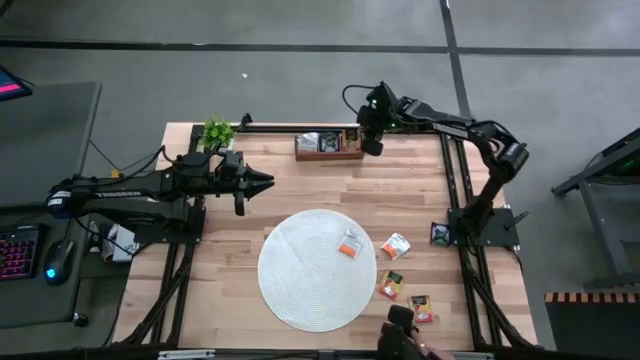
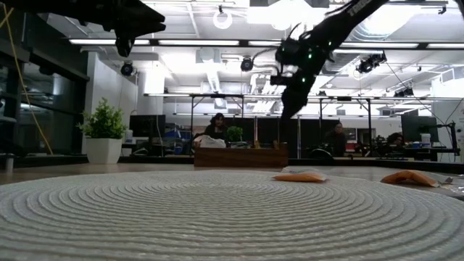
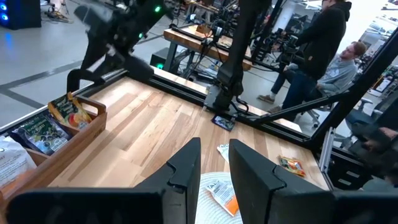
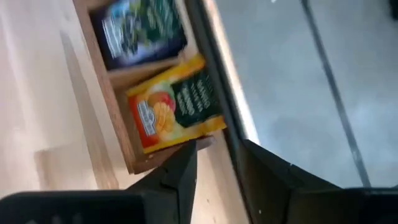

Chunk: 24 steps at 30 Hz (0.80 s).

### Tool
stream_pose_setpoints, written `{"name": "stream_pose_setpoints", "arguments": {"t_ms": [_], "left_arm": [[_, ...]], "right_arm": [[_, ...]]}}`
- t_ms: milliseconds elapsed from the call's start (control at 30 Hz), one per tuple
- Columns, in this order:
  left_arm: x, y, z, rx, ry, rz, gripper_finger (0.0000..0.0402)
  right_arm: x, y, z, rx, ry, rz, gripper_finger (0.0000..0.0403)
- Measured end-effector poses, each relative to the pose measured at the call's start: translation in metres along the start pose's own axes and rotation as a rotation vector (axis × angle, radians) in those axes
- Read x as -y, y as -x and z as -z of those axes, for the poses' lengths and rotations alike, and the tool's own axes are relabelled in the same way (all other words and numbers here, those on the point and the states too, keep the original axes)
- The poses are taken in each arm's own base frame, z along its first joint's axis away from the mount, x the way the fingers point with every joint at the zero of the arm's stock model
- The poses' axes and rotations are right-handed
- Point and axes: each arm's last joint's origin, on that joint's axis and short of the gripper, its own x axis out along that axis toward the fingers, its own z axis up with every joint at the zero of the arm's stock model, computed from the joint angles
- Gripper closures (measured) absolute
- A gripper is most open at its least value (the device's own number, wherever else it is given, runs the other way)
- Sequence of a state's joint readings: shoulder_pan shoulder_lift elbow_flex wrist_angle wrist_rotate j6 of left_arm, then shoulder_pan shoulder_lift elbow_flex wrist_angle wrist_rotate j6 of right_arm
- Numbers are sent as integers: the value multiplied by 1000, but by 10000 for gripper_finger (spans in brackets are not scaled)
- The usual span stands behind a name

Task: Pick & Place Tea
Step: Put the white tea bag into the left section of the wooden organizer

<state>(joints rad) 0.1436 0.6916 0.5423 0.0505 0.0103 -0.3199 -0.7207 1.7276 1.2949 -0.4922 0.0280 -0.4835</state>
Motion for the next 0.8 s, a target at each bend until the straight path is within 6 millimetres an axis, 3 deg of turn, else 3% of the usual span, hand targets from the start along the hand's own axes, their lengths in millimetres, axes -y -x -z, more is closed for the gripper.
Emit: {"name": "stream_pose_setpoints", "arguments": {"t_ms": [233, 500, 667, 800], "left_arm": [[0, 0, 0, 0, 0, 0, 318], [0, 0, 0, 0, 0, 0, 318], [0, 0, 0, 0, 0, 0, 318], [0, 0, 0, 1, 0, -2, 318]], "right_arm": [[0, 58, -9, 135, -138, 5, 282], [-16, 123, -13, 276, -231, -27, 282], [-36, 144, -14, 291, -272, -86, 282], [-57, 149, -17, 266, -281, -154, 282]]}}
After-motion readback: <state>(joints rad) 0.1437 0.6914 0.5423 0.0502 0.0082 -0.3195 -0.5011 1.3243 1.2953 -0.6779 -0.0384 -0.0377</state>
